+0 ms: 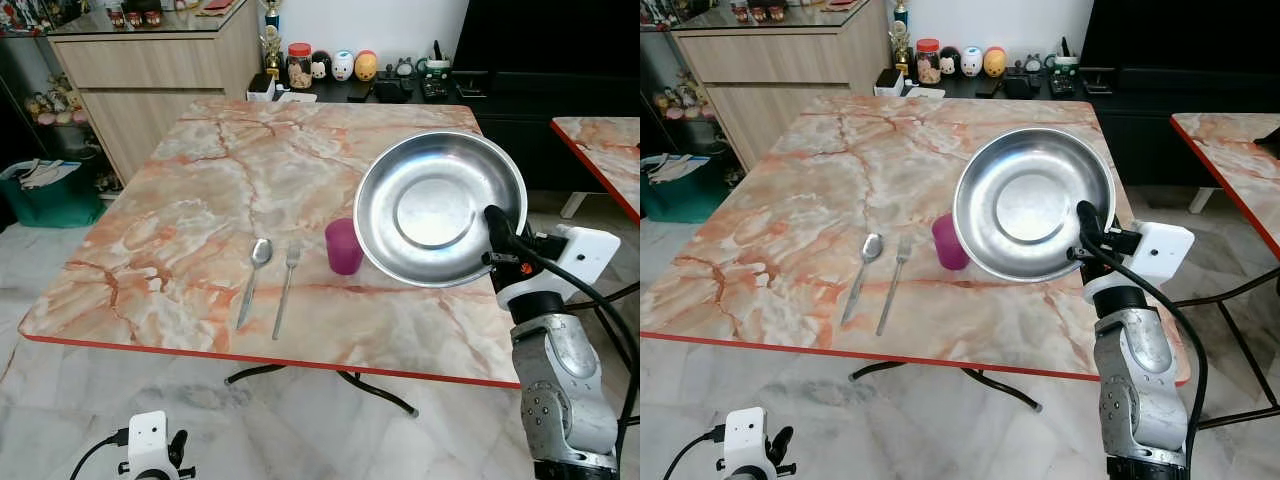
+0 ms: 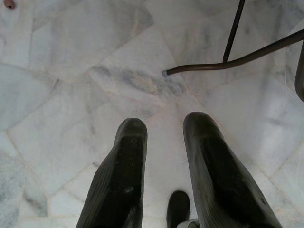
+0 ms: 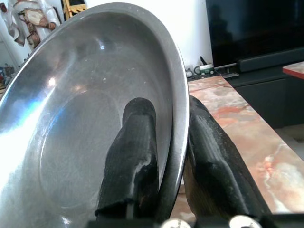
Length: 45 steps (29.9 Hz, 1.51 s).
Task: Setting the table
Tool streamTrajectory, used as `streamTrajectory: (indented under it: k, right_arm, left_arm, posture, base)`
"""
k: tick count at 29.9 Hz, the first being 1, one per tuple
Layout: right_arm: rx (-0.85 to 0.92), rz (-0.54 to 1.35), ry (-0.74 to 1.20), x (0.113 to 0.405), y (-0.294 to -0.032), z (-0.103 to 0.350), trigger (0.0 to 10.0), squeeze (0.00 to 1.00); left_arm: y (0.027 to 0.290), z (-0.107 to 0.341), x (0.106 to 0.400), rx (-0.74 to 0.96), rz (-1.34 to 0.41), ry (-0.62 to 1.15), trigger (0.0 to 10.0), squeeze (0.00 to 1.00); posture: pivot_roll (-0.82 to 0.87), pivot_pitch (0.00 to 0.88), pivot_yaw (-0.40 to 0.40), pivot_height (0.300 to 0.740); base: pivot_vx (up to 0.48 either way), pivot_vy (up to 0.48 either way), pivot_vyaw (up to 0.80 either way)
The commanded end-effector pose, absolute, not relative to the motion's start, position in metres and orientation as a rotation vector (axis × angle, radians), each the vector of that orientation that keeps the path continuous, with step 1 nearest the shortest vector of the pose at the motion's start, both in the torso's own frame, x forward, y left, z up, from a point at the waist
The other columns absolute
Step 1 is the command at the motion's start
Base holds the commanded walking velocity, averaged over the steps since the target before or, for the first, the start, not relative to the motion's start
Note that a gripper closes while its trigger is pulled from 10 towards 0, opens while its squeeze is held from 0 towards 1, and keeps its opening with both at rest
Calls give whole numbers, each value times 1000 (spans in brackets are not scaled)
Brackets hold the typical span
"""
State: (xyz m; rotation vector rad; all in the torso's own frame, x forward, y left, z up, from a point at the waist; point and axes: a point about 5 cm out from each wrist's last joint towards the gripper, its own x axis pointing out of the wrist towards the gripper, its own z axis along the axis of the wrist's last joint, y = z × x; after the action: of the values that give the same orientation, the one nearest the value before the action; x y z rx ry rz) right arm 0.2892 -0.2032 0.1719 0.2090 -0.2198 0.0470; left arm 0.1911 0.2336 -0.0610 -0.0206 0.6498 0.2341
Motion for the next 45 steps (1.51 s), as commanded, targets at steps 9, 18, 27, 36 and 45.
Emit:
streamTrajectory:
  k: [9,18,27,36,45]
  right_arm:
    - [194,58,-269,293,-202,181,10000,0]
    - [189,58,-295,298,-205,189,10000,0]
    - [183,75,-305,303,-201,193,10000,0]
    - [187,79,-316,307,-199,198,10000,0]
    - [158,74,-333,306,-200,200,10000,0]
  left_arm:
    - [232,-64,187,-15,232,657,10000,0]
    - [230,-63,189,-18,223,654,10000,0]
    - [228,-63,191,-26,228,651,10000,0]
    - [225,-65,187,-34,228,663,10000,0]
    - [221,-66,188,-41,219,666,10000,0]
  posture:
    - [-45,0,-1,732]
    - [-55,0,0,732]
    - [-56,0,-8,732]
    - [-63,0,-10,732]
    - [-72,0,-7,732]
  base:
    - [0,-244,0]
    - [0,-280,0]
    - [0,-280,-317]
    - [0,-277,0]
    - [0,-265,71]
